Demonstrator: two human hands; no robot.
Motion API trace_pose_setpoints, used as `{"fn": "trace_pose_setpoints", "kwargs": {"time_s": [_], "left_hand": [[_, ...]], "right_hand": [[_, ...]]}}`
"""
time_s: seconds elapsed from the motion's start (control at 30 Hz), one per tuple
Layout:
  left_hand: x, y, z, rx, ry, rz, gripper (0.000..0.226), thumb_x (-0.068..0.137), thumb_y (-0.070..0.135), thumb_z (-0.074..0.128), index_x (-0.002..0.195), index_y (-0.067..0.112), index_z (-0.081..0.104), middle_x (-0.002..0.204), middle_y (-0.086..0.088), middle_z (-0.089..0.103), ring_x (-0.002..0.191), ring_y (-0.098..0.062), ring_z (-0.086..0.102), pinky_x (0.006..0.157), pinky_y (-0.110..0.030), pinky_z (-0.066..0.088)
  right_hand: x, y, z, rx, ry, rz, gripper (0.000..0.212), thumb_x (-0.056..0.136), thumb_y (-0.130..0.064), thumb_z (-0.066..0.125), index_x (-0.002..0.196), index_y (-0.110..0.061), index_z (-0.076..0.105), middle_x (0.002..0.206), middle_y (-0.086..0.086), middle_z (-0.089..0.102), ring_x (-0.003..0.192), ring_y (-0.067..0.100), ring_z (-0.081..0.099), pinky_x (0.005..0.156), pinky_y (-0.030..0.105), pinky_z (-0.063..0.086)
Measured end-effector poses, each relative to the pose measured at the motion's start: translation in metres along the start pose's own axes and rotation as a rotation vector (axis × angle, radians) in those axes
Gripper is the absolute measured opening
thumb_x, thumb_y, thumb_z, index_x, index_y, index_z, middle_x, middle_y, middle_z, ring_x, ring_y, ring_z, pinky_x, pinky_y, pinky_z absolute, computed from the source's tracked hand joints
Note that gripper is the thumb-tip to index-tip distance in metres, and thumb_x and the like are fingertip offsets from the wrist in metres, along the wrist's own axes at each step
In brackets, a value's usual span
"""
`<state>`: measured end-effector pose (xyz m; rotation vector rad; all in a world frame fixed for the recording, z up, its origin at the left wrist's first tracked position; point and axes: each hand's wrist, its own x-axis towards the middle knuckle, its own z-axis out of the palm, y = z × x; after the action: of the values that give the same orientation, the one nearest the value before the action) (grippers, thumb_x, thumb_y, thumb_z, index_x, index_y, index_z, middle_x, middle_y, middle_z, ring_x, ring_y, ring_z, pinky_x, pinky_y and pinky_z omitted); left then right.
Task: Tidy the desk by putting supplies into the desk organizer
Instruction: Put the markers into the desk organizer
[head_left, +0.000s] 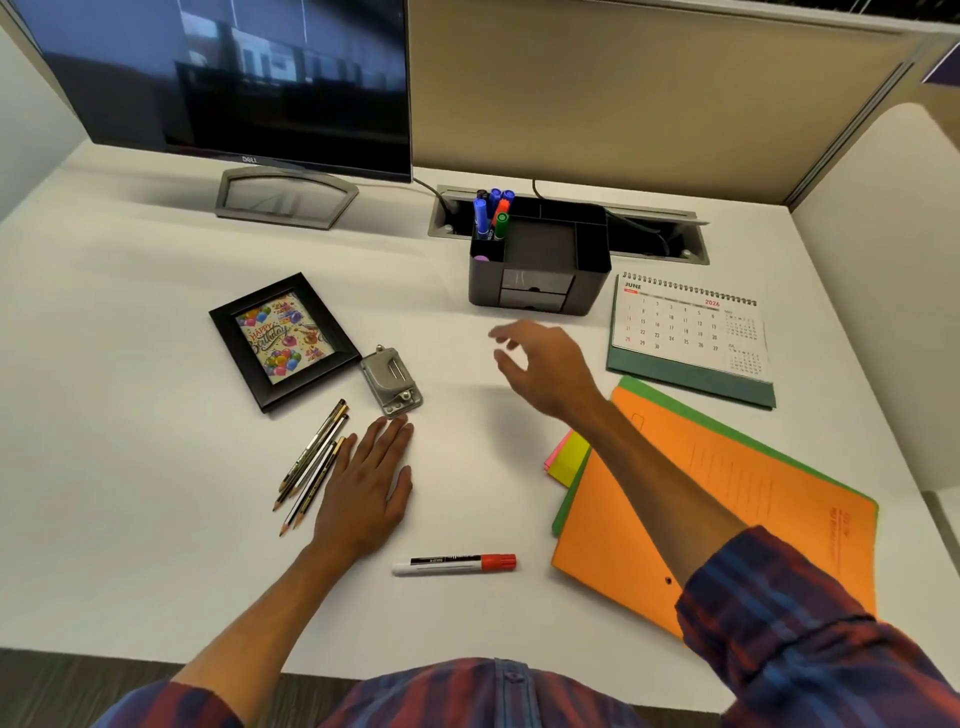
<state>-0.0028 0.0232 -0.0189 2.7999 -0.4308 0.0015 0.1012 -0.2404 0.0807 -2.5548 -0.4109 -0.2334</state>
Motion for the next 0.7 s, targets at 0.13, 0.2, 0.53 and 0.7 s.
{"fn": "trace_pose_setpoints", "kwargs": {"time_s": [0.13, 0.2, 0.53, 0.7], "left_hand": [[0.0, -0.001, 0.001, 0.015, 0.0, -0.001, 0.057, 0.098, 0.039, 0.024, 0.151, 0.021, 0.028, 0.158, 0.006, 0.024, 0.147, -0.013, 0.016, 0.119, -0.038, 0.008], [0.0, -0.001, 0.001, 0.016, 0.0, -0.001, 0.057, 0.098, 0.039, 0.024, 0.151, 0.021, 0.028, 0.158, 0.006, 0.024, 0.147, -0.013, 0.016, 0.119, -0.039, 0.01], [0.0, 0.0, 0.001, 0.008, 0.011, 0.001, 0.057, 0.097, 0.039, 0.025, 0.151, 0.02, 0.03, 0.158, 0.005, 0.026, 0.147, -0.014, 0.018, 0.119, -0.04, 0.012], [0.0, 0.001, 0.001, 0.004, 0.008, 0.002, 0.058, 0.097, 0.04, 0.023, 0.151, 0.019, 0.029, 0.158, 0.003, 0.026, 0.147, -0.014, 0.017, 0.119, -0.042, 0.013]], "right_hand": [[-0.041, -0.007, 0.014, 0.048, -0.102, 0.001, 0.025, 0.09, -0.023, 0.063, 0.113, -0.018, 0.068, 0.107, -0.003, 0.07, 0.09, 0.014, 0.066, 0.08, 0.028, 0.041], [-0.058, -0.012, 0.021, 0.048, -0.162, -0.011, 0.024, 0.09, -0.024, 0.062, 0.113, -0.018, 0.068, 0.108, -0.002, 0.07, 0.091, 0.014, 0.066, 0.08, 0.029, 0.044], [-0.119, -0.028, 0.034, 0.095, -0.387, -0.011, 0.025, 0.095, -0.032, 0.055, 0.112, -0.02, 0.067, 0.107, -0.003, 0.069, 0.098, 0.016, 0.064, 0.083, 0.032, 0.047], [-0.142, -0.043, 0.03, 0.128, -0.458, -0.055, 0.029, 0.098, -0.042, 0.049, 0.104, -0.021, 0.069, 0.107, -0.005, 0.066, 0.097, 0.014, 0.059, 0.08, 0.031, 0.041]]}}
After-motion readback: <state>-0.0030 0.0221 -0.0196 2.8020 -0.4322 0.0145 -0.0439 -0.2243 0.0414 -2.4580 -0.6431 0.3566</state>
